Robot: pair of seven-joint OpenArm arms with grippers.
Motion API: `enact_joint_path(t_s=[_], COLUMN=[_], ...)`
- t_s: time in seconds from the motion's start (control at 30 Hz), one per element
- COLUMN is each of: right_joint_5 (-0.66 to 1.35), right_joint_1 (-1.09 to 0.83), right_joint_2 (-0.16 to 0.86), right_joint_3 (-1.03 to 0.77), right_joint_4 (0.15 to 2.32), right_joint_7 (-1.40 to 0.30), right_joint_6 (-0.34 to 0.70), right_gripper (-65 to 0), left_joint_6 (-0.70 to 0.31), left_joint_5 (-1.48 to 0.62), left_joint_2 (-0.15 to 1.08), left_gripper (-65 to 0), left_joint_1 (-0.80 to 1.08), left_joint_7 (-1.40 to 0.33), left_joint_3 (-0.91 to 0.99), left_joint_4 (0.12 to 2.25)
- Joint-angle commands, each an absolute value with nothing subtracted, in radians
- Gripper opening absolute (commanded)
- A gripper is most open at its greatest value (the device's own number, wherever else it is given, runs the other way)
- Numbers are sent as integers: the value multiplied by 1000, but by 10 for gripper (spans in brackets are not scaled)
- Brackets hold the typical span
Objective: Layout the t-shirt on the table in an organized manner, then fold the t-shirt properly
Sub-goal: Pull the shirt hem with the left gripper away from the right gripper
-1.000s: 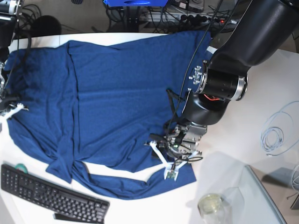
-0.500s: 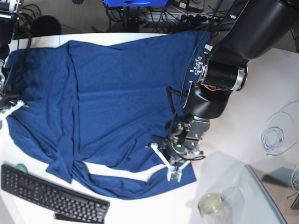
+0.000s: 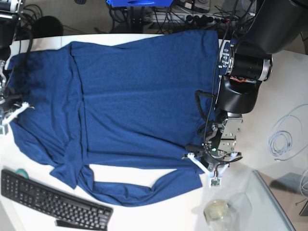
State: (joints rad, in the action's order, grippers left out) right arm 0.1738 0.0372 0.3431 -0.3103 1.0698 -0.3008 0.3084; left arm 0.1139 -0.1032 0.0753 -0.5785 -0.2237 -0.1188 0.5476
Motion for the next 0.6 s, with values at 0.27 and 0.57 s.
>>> enact_joint_path(t_s=[0.27, 0.57], right_joint_5=[179, 179], right_joint_1=[96, 323], right_joint_2=[297, 298], right_joint_3=[-173, -130], right_joint_4=[1173, 711], right_joint_7=[-303, -269], right_joint_6=[576, 567], right_gripper=[-629, -632], left_joint_6=[120, 124], left_joint_5=[-102, -102], left_joint_2=[79, 91], left_gripper=[-650, -650], left_joint_1=[-599, -538], left_joint_7=[-223, -303], left_joint_3=[-116, -116], left_joint_4=[585, 746])
